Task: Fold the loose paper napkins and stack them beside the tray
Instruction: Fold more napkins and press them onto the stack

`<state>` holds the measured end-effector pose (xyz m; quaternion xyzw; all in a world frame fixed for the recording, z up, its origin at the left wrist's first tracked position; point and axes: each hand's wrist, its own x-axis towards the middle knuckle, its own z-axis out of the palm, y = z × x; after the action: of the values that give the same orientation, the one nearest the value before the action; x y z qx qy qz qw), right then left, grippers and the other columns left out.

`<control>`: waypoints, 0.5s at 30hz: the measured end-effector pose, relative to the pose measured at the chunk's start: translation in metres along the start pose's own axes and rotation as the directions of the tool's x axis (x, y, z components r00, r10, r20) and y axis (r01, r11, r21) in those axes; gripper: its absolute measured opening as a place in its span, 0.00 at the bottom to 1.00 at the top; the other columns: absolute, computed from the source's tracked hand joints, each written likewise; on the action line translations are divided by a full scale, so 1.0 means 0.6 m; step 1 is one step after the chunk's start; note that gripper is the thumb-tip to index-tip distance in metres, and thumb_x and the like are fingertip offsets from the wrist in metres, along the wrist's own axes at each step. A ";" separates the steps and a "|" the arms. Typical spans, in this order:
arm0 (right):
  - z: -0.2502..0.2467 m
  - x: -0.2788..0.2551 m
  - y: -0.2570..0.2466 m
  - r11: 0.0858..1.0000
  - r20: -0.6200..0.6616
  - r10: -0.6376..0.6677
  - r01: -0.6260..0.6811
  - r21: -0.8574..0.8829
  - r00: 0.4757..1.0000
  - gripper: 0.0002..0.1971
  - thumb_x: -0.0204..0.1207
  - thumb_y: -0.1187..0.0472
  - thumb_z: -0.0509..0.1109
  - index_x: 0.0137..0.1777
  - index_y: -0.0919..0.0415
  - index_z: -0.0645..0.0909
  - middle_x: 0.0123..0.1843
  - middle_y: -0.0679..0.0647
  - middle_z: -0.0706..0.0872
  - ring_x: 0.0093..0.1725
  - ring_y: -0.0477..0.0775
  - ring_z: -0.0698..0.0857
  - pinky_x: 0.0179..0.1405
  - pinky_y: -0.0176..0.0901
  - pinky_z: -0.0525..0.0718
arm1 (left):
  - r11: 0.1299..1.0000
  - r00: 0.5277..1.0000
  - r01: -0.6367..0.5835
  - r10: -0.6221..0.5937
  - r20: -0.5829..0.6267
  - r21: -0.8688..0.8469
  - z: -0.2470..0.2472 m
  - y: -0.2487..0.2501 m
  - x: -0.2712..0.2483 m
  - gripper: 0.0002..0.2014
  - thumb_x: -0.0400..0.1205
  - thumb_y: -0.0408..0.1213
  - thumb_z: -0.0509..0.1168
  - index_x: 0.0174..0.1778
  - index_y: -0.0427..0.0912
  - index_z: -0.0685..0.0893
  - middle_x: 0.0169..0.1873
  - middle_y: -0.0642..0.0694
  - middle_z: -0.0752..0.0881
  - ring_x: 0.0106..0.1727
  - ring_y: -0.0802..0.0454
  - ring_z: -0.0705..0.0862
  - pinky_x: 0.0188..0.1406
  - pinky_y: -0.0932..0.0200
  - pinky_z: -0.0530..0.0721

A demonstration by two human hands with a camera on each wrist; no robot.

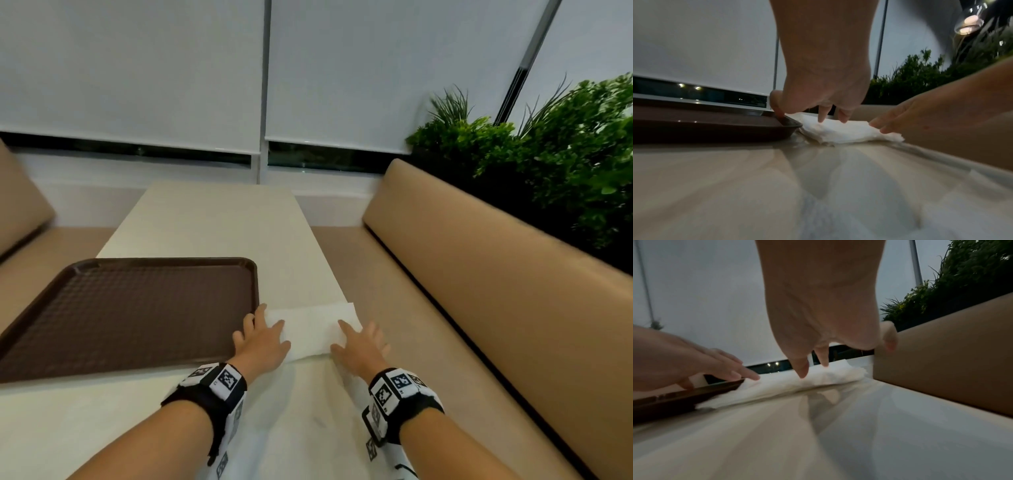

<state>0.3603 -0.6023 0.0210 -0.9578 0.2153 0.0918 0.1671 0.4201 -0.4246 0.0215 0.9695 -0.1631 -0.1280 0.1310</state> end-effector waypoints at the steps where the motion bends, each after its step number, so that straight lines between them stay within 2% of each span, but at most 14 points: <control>1: -0.004 -0.014 -0.003 0.999 -0.056 -0.039 0.041 0.022 0.998 0.28 0.82 0.47 0.58 0.81 0.45 0.57 0.80 0.65 0.51 0.81 0.67 0.49 0.78 0.62 0.54 | 0.999 1.000 -0.016 0.015 -0.027 -0.044 -0.008 -0.004 -0.010 0.26 0.85 0.53 0.53 0.80 0.59 0.60 0.83 0.45 0.41 0.81 0.42 0.45 0.74 0.44 0.56; 3: -0.008 -0.043 -0.006 0.982 -0.081 -0.146 0.155 0.112 0.986 0.28 0.81 0.46 0.63 0.79 0.48 0.63 0.78 0.58 0.61 0.78 0.59 0.61 0.76 0.55 0.62 | 0.981 0.993 -0.064 0.043 -0.114 -0.185 -0.031 -0.013 -0.045 0.26 0.84 0.52 0.57 0.79 0.61 0.63 0.83 0.48 0.44 0.82 0.44 0.44 0.75 0.45 0.53; 5: -0.001 -0.086 -0.007 0.968 0.120 -0.221 0.202 0.153 0.968 0.30 0.77 0.44 0.69 0.75 0.55 0.68 0.72 0.54 0.71 0.69 0.54 0.72 0.66 0.45 0.73 | 0.937 0.981 -0.131 0.076 -0.178 -0.322 -0.051 -0.034 -0.101 0.22 0.83 0.50 0.62 0.75 0.62 0.70 0.82 0.50 0.49 0.81 0.45 0.47 0.77 0.45 0.52; 7: 0.015 -0.129 -0.010 0.978 0.291 -0.205 0.207 0.025 0.935 0.37 0.70 0.40 0.75 0.73 0.59 0.69 0.69 0.55 0.72 0.67 0.56 0.73 0.60 0.44 0.74 | 0.878 0.973 -0.191 0.110 -0.204 -0.438 -0.064 -0.068 -0.172 0.16 0.82 0.45 0.66 0.65 0.65 0.78 0.79 0.52 0.56 0.79 0.48 0.53 0.76 0.46 0.55; 9: 0.032 -0.159 -0.011 0.981 0.304 -0.158 0.186 -0.064 0.939 0.41 0.64 0.40 0.79 0.71 0.60 0.68 0.67 0.55 0.71 0.66 0.57 0.73 0.63 0.48 0.75 | 0.813 0.966 -0.241 0.150 -0.210 -0.530 -0.069 -0.109 -0.255 0.16 0.81 0.42 0.68 0.52 0.75 0.81 0.73 0.55 0.62 0.73 0.56 0.59 0.74 0.52 0.60; 10: 0.038 -0.171 -0.014 0.983 0.288 -0.143 0.168 -0.066 0.947 0.41 0.63 0.42 0.81 0.70 0.60 0.68 0.66 0.55 0.72 0.65 0.58 0.74 0.64 0.50 0.76 | 0.788 0.967 -0.246 0.155 -0.204 -0.565 -0.070 -0.129 -0.297 0.16 0.80 0.43 0.68 0.50 0.77 0.81 0.70 0.58 0.64 0.71 0.59 0.61 0.71 0.55 0.62; 13: 0.044 -0.196 -0.022 0.992 0.280 -0.107 0.123 -0.039 0.954 0.35 0.66 0.47 0.80 0.66 0.59 0.68 0.59 0.52 0.76 0.58 0.56 0.76 0.63 0.51 0.72 | 0.745 0.979 -0.190 0.098 -0.176 -0.639 -0.066 -0.184 -0.414 0.14 0.74 0.52 0.65 0.52 0.78 0.78 0.64 0.66 0.68 0.69 0.60 0.67 0.68 0.56 0.65; 15: 0.041 -0.208 -0.027 0.991 0.265 -0.108 0.124 -0.045 0.958 0.27 0.68 0.47 0.78 0.61 0.56 0.72 0.57 0.50 0.77 0.61 0.55 0.76 0.62 0.52 0.68 | 0.704 0.979 -0.159 0.023 -0.201 -0.692 -0.055 -0.220 -0.479 0.12 0.72 0.56 0.66 0.50 0.76 0.81 0.62 0.69 0.71 0.68 0.60 0.70 0.67 0.54 0.68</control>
<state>0.2540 -0.5319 0.0336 -0.9528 0.1320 0.2143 0.1699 0.2045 -0.1968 0.0722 0.8440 -0.1375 -0.0873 0.5111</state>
